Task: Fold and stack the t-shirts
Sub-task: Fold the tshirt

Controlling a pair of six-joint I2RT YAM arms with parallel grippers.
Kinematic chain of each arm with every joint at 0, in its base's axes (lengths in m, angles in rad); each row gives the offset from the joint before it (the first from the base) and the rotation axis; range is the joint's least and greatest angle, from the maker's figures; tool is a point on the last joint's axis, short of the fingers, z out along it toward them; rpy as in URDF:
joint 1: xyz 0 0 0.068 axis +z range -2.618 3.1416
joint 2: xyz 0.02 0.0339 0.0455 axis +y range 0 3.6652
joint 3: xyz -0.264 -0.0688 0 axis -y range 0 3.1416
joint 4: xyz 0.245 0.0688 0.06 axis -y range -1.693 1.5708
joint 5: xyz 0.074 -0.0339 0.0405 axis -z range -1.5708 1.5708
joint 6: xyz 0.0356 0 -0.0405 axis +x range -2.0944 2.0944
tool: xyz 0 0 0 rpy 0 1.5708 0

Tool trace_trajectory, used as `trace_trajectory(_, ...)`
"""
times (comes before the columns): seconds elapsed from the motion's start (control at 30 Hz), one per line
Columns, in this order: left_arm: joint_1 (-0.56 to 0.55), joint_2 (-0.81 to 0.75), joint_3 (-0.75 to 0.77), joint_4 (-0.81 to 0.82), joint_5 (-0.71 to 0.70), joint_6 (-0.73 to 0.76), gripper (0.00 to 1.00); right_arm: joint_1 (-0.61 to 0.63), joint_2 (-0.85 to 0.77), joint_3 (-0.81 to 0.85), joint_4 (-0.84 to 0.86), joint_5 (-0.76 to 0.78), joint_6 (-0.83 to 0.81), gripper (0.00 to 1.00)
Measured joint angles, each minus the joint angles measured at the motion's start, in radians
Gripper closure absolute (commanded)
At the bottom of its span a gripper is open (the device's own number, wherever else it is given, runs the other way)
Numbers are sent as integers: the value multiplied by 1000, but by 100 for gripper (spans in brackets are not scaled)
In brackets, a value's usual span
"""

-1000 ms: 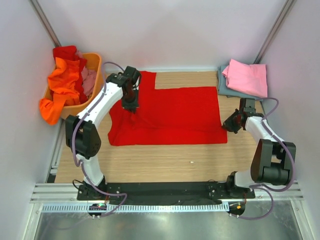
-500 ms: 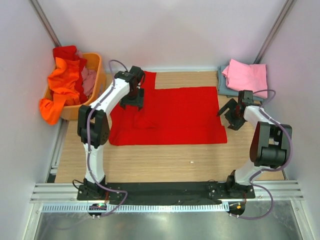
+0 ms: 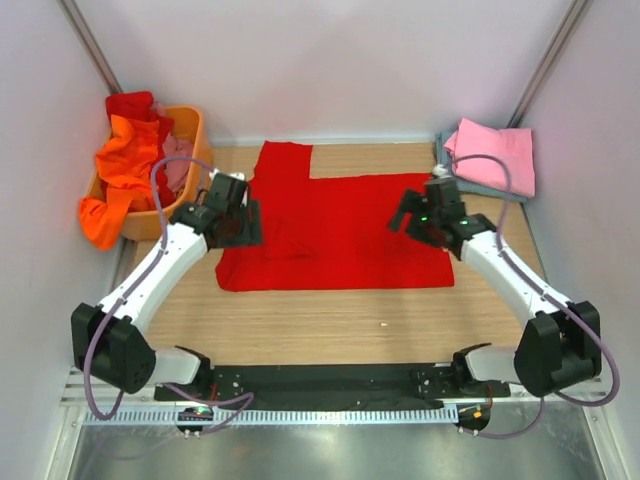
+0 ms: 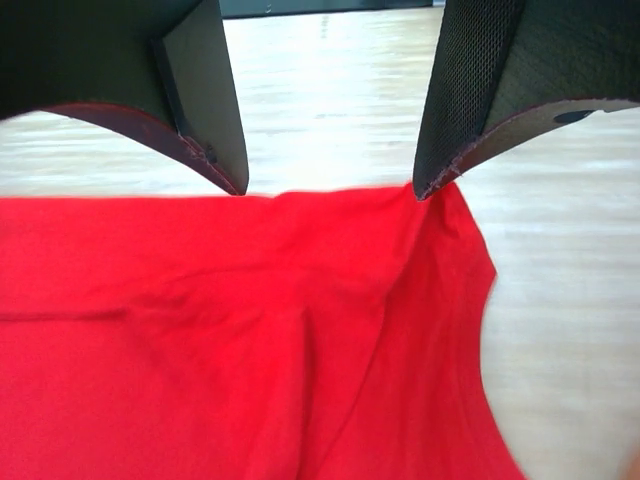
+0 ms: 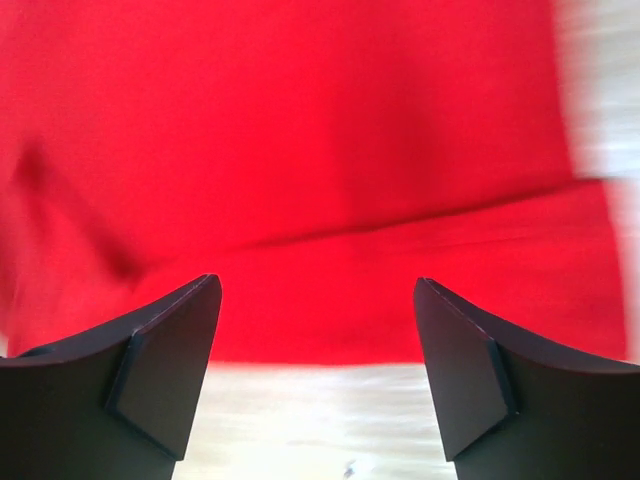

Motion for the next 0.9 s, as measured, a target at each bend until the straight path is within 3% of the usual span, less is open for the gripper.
trace_trajectory(0.13, 2, -5, -167, 41, 10, -15, 34, 240, 75, 68, 44, -27, -37, 25)
trace_trajectory(0.27, 8, 85, -176, 45, 10, -28, 45, 380, 278, 254, 39, -47, -114, 33)
trace_trajectory(0.37, 26, 159, -169, 45, 15, -39, 57, 447, 457, 445, 23, -45, -172, 35)
trace_trajectory(0.53, 62, 294, -176, 35, 10, -80, 59, 539, 686, 695, -32, -38, -243, 36)
trace_trajectory(0.67, 82, 315, -207, 26, 2, -123, 59, 600, 833, 859, -80, -13, -274, 37)
trace_trajectory(0.9, 122, 296, -285, 82, 37, -213, 59, 655, 973, 984, -127, 2, -277, 39)
